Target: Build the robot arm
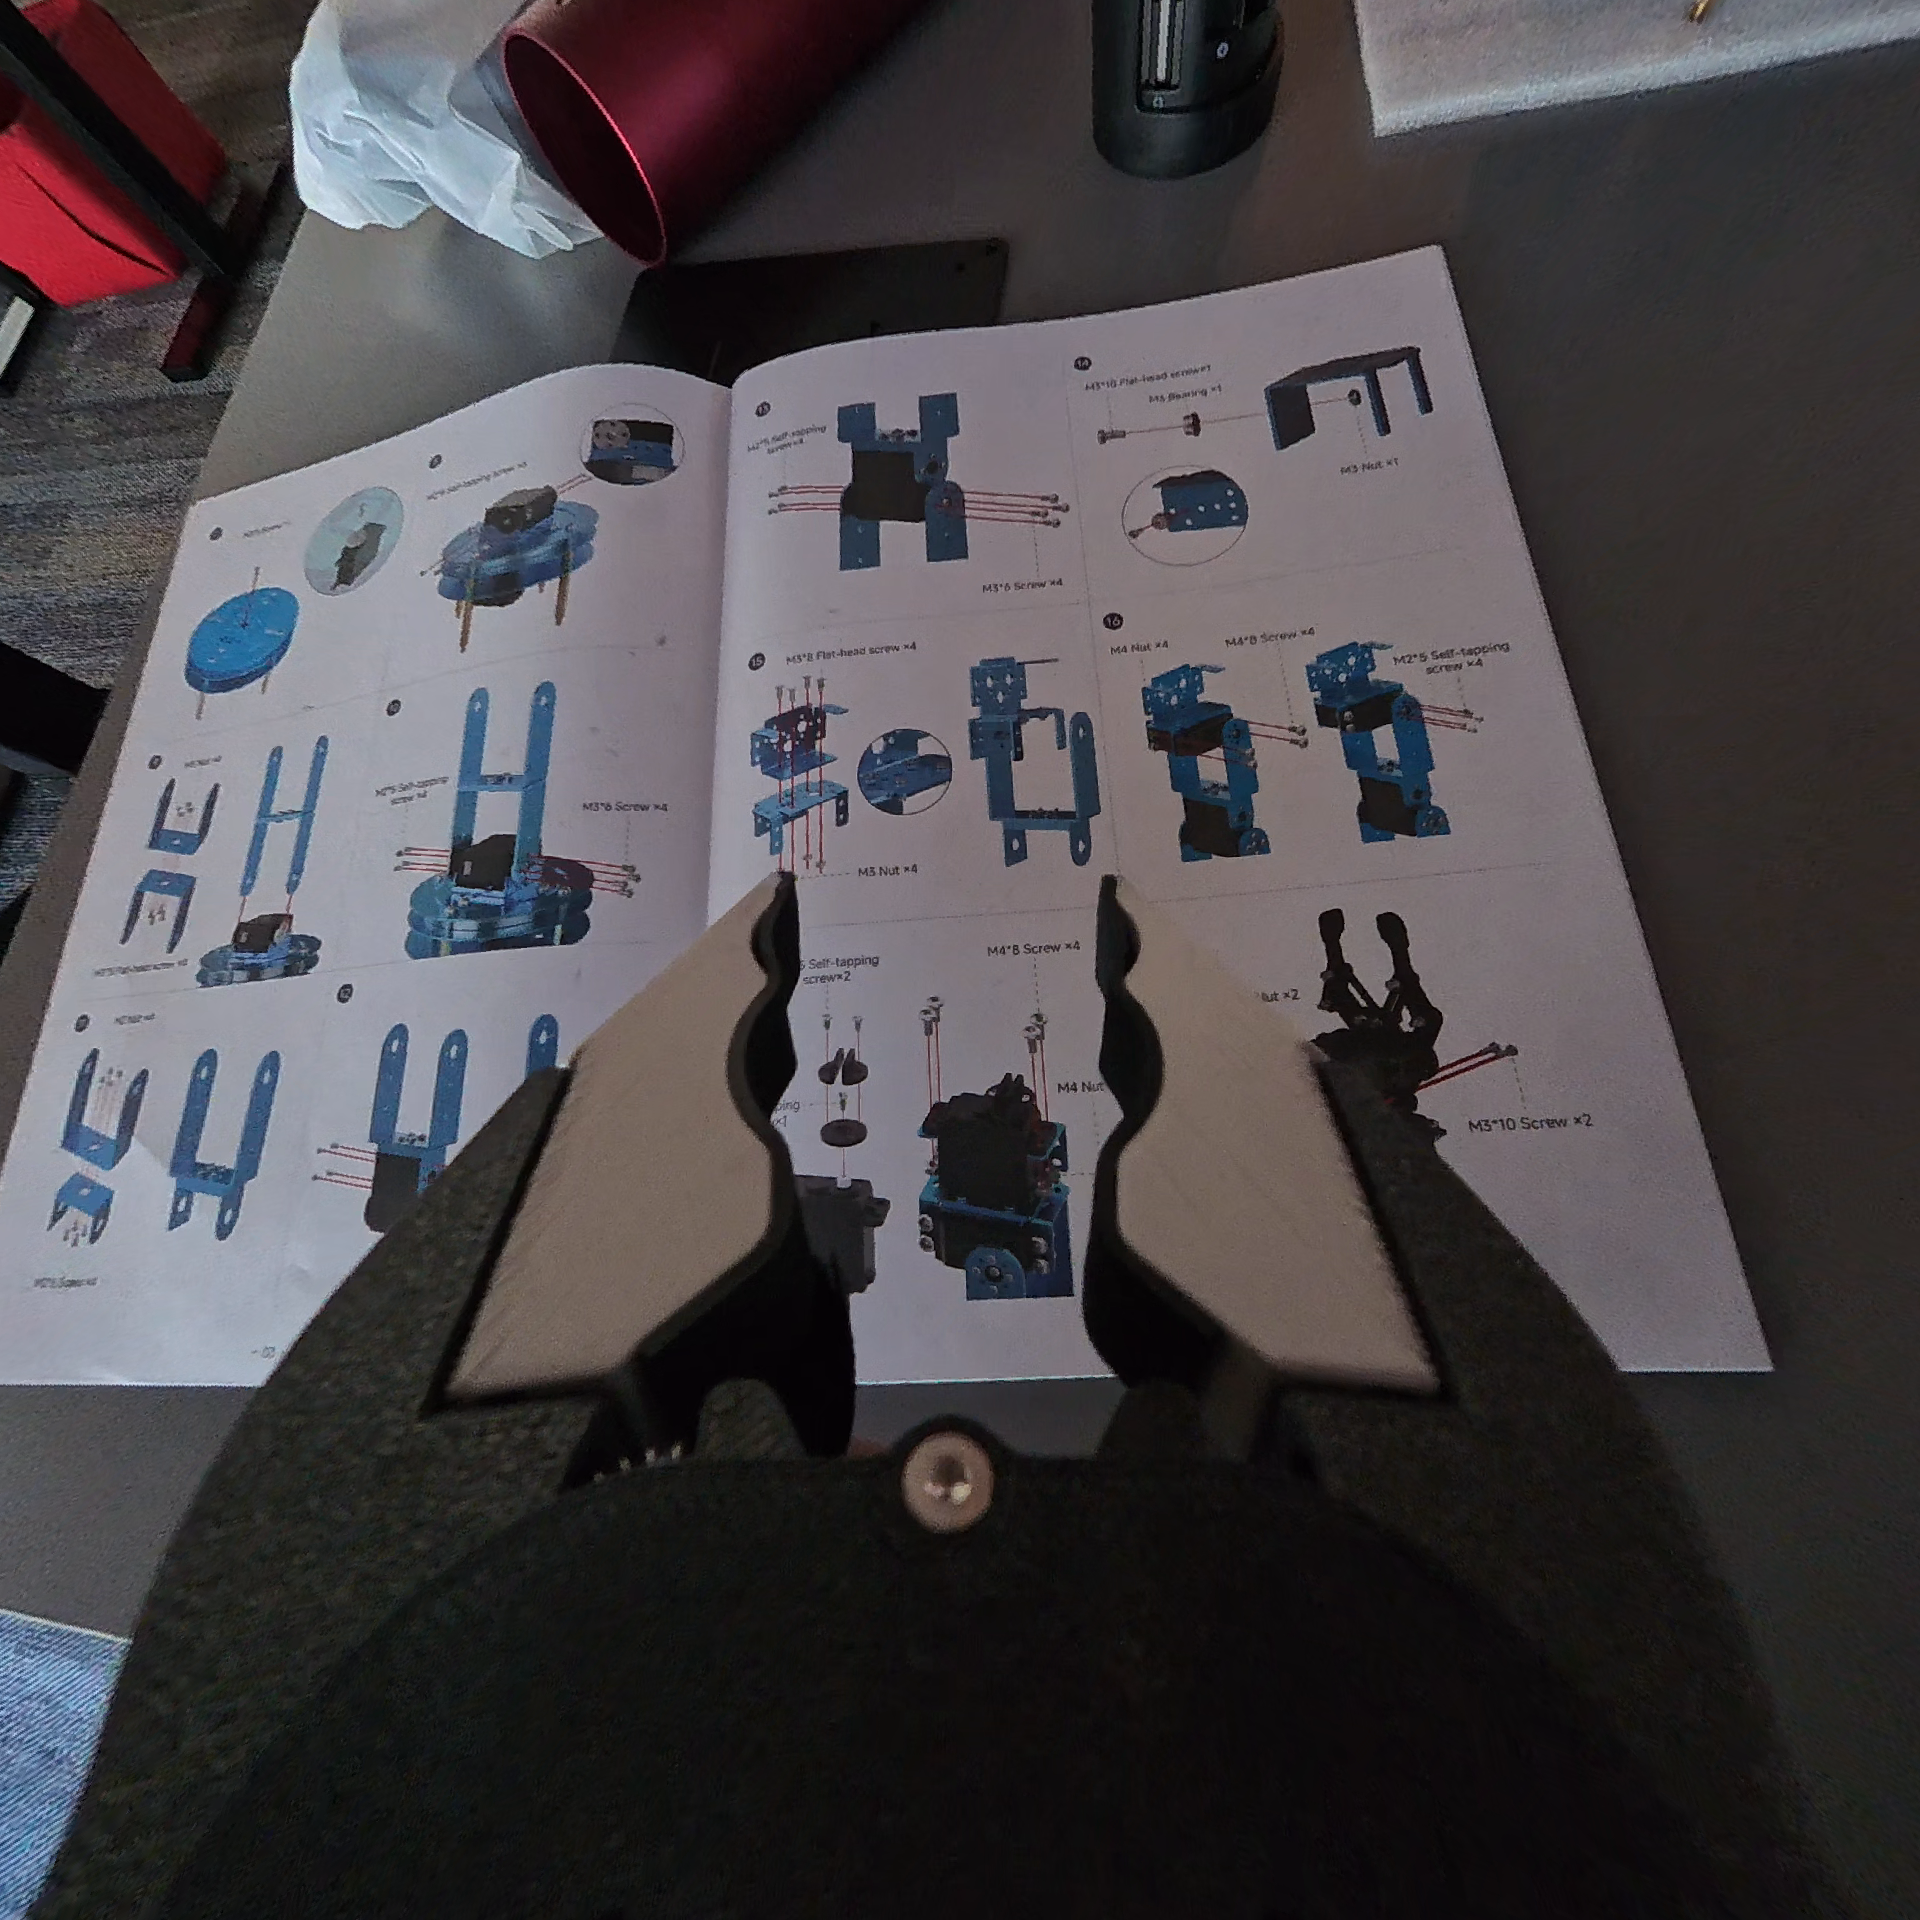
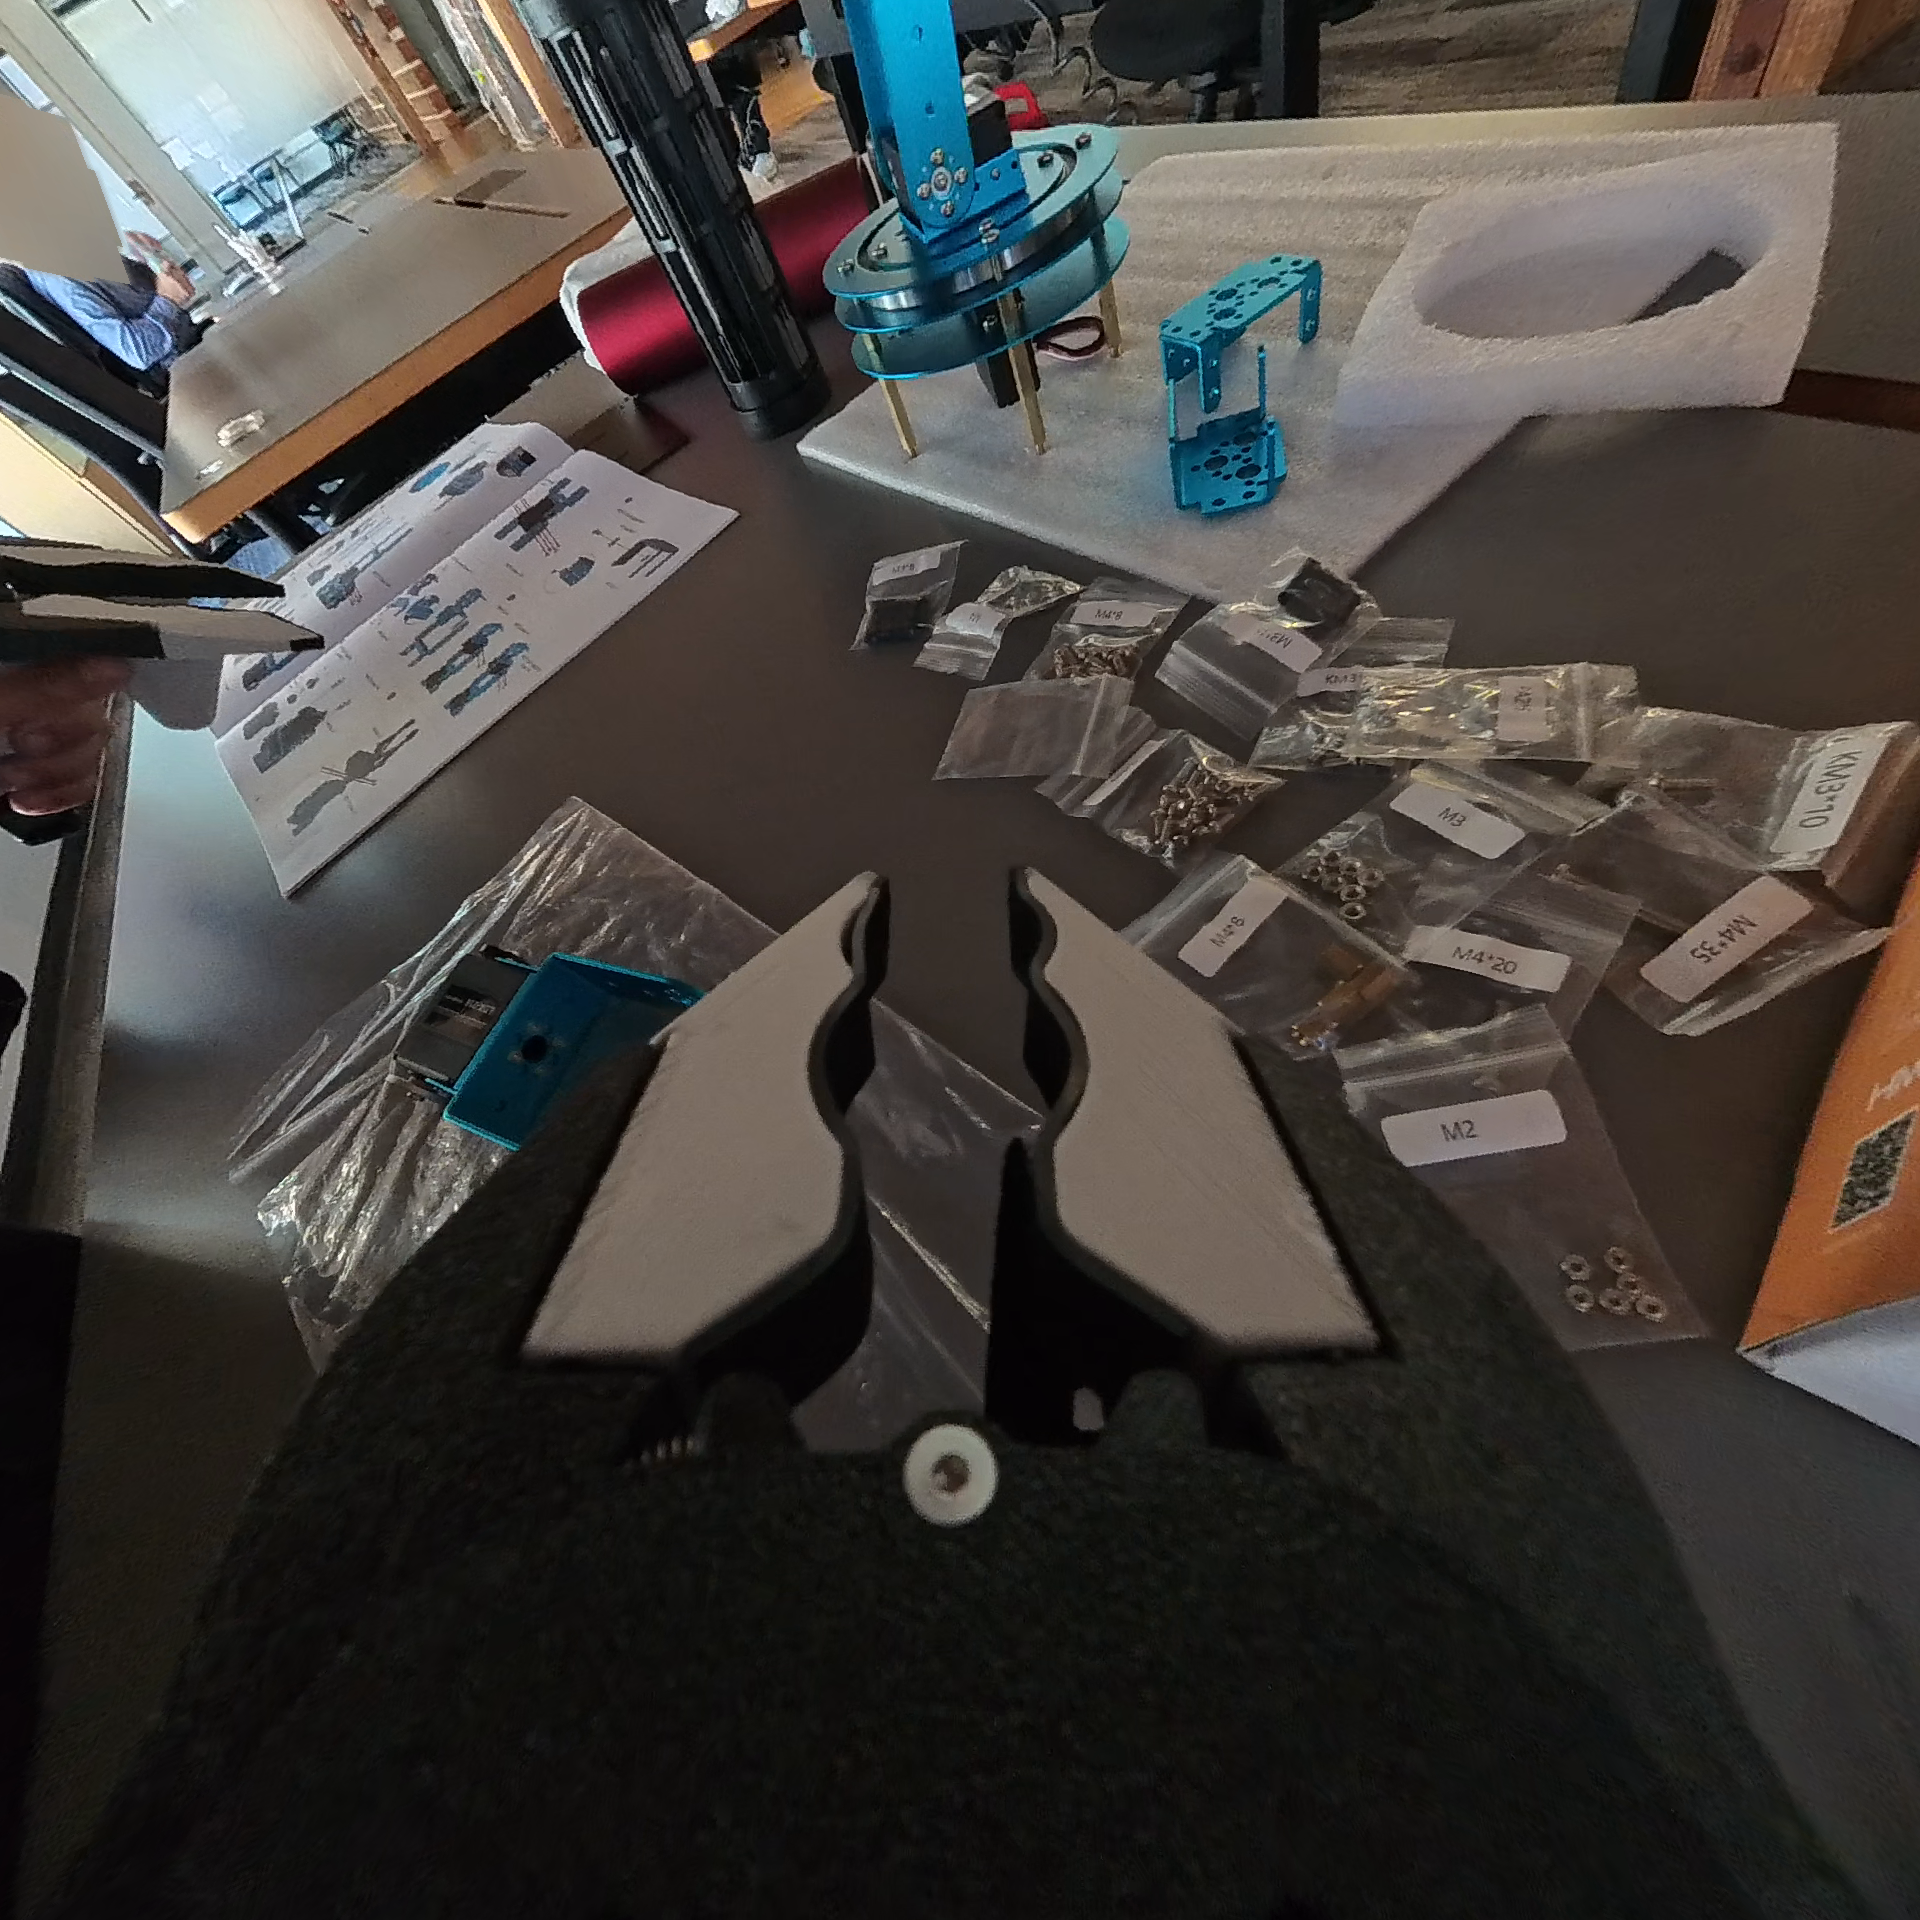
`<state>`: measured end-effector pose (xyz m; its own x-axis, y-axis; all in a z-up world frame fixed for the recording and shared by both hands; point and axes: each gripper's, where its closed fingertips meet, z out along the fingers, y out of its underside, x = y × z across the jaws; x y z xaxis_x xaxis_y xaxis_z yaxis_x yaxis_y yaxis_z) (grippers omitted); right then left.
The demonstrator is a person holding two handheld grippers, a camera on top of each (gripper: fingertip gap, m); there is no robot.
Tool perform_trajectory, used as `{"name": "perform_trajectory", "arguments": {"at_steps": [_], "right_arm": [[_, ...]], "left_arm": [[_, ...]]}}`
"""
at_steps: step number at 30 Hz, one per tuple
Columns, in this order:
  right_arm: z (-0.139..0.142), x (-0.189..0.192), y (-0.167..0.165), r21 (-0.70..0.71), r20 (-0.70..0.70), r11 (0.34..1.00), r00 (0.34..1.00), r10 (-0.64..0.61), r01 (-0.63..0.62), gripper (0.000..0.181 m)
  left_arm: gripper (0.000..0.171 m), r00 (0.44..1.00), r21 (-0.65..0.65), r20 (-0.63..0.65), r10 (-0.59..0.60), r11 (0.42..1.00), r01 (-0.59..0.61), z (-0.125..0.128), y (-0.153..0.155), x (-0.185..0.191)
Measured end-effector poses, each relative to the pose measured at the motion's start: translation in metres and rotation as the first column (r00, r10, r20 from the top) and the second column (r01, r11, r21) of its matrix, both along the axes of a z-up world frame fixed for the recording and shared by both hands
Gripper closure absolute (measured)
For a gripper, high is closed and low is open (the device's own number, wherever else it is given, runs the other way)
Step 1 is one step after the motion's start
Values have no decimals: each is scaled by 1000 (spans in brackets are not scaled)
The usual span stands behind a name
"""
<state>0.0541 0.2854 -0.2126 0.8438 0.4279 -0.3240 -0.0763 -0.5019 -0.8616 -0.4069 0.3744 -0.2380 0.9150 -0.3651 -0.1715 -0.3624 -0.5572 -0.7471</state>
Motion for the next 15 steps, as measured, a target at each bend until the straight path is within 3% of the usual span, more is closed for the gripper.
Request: {"name": "perform_trajectory", "arguments": {"at_steps": [15], "right_arm": [[1,-2,-2,2,15,1000,1000,5,-5,159]], "left_arm": [[116,998,-11,38,-45,999,46,0,-5,19]]}}
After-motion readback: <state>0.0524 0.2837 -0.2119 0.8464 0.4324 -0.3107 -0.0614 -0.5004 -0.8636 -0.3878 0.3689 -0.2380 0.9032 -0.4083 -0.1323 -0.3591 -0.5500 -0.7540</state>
